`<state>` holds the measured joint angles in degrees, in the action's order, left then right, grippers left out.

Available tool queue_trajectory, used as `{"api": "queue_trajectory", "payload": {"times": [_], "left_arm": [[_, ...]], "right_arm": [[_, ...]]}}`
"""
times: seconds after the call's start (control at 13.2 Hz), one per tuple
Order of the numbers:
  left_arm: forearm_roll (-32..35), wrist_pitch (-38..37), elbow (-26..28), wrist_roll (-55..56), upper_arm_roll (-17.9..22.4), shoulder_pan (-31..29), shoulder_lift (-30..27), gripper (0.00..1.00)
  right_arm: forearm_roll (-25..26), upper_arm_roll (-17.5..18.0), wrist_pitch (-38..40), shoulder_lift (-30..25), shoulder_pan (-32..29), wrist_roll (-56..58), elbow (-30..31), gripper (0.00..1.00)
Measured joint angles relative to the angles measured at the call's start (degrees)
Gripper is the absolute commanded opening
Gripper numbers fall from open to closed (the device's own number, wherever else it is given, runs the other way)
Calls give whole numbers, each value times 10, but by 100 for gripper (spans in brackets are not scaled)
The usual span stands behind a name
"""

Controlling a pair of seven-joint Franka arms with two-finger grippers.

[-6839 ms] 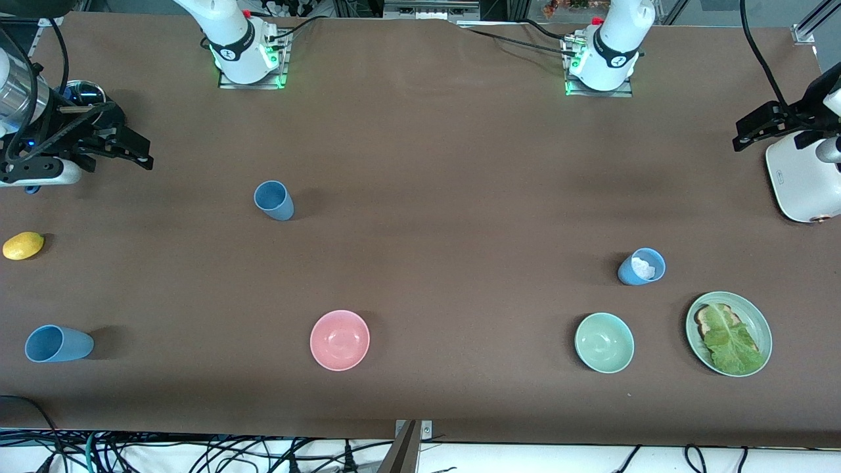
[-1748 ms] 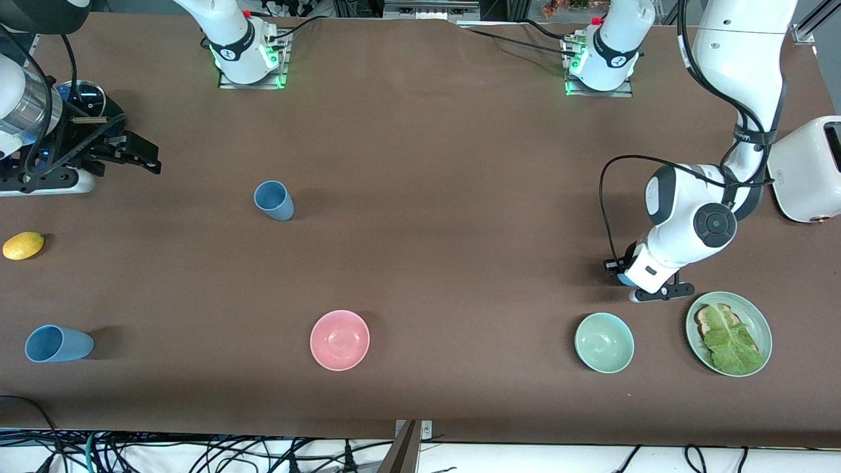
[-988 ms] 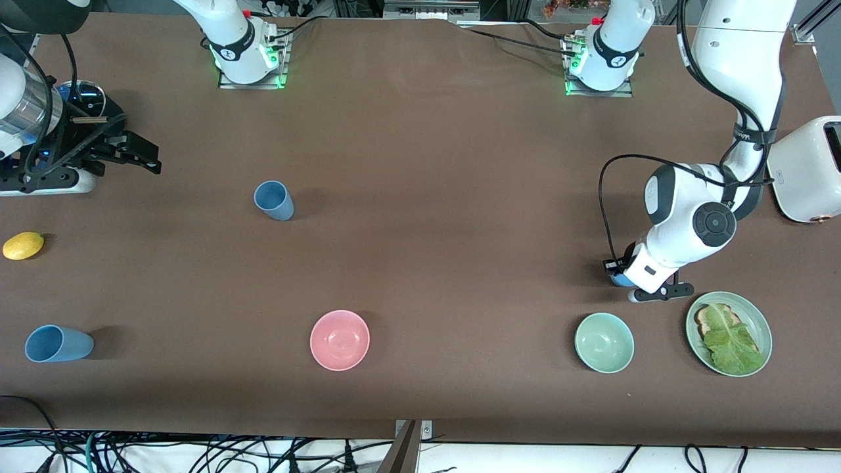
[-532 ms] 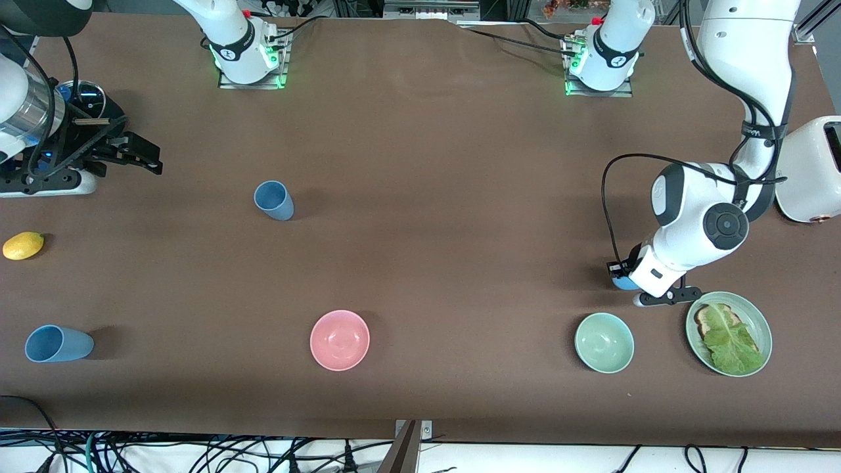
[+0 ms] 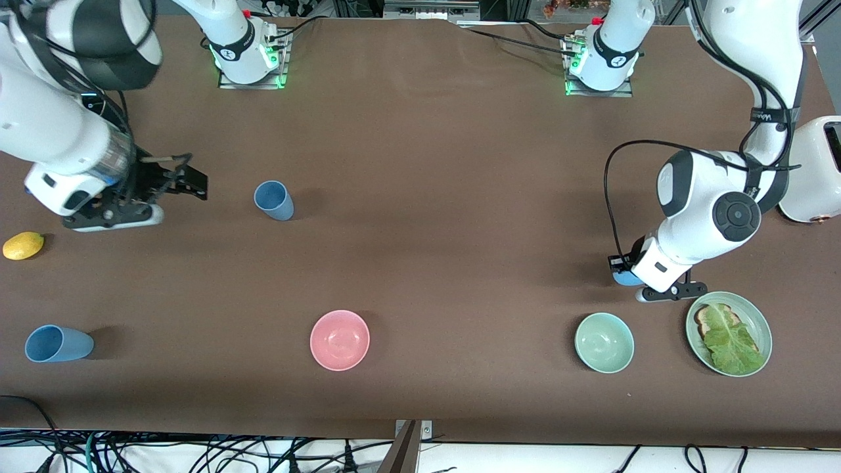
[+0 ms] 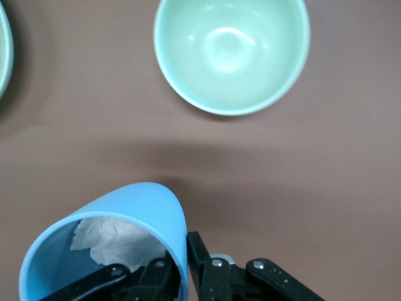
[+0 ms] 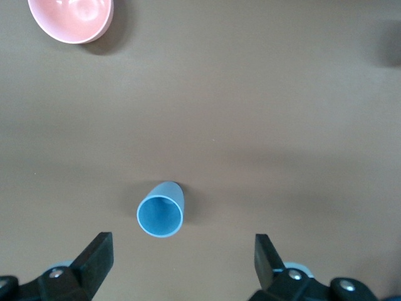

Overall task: Stack blue cups with both arms
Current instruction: 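Move the tissue cup with the left gripper while the right gripper grasps another cup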

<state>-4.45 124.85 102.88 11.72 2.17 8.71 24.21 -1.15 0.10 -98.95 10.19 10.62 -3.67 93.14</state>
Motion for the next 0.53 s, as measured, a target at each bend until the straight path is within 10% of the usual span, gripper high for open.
{"api": "queue_trajectory", "payload": {"times": [0.53], "left_arm": [[0,-31,0,203,-51,72,-32,0]], "right_arm": [[0,0,-37,51,23,-11,23,100]]}}
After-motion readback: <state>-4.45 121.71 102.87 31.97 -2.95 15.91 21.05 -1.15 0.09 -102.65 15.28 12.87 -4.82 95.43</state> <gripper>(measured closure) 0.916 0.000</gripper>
